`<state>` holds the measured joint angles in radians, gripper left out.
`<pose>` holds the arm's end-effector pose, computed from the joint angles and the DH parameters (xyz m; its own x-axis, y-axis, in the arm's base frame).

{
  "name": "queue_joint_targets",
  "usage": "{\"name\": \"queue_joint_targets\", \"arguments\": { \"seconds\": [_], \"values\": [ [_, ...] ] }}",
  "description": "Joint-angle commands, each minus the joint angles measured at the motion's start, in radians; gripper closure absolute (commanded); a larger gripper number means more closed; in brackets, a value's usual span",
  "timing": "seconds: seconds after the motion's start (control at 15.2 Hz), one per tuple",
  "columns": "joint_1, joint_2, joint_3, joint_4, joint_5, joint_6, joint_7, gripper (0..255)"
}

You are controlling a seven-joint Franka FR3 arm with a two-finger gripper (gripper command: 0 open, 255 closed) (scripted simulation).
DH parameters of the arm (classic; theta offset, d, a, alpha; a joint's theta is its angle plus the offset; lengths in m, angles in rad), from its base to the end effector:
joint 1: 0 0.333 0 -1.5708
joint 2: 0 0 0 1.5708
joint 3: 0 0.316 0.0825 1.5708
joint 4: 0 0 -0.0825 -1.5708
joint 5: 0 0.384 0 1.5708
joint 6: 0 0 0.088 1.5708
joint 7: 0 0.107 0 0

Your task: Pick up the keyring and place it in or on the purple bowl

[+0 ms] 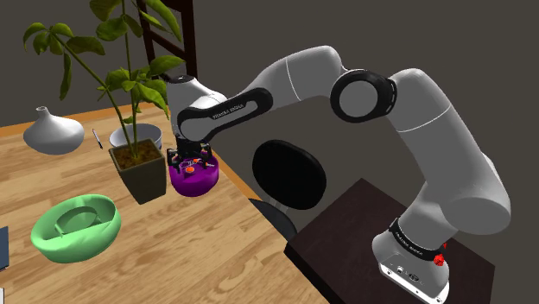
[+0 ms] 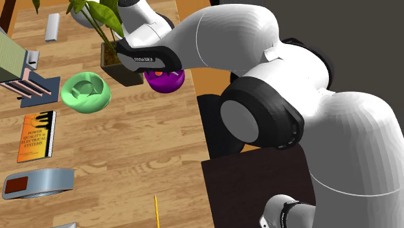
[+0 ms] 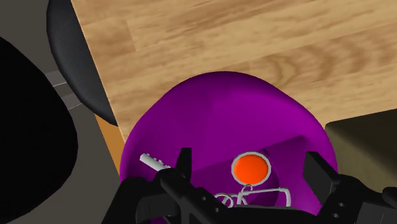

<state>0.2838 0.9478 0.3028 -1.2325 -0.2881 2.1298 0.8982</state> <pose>0.6653 0.3541 0.2059 0.9621 -0.2725 -0.0075 -0.2725 -0.9621 0.0050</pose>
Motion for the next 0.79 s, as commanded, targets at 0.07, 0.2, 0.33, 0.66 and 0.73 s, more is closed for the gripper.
{"name": "queue_joint_targets", "arguments": {
  "seconds": [0.07,0.2,0.33,0.66,0.73],
  "values": [
    [0.011,-0.010,0.006,0.025,0.005,-0.035,0.004,0],
    [0.007,-0.046,0.013,0.030,0.013,-0.075,0.000,0],
    [0.006,-0.059,0.016,0.034,0.016,-0.092,-0.002,0],
    [0.006,-0.059,0.016,0.034,0.016,-0.092,-0.002,0],
    [0.006,-0.059,0.016,0.034,0.016,-0.092,-0.002,0]
  ]
}}
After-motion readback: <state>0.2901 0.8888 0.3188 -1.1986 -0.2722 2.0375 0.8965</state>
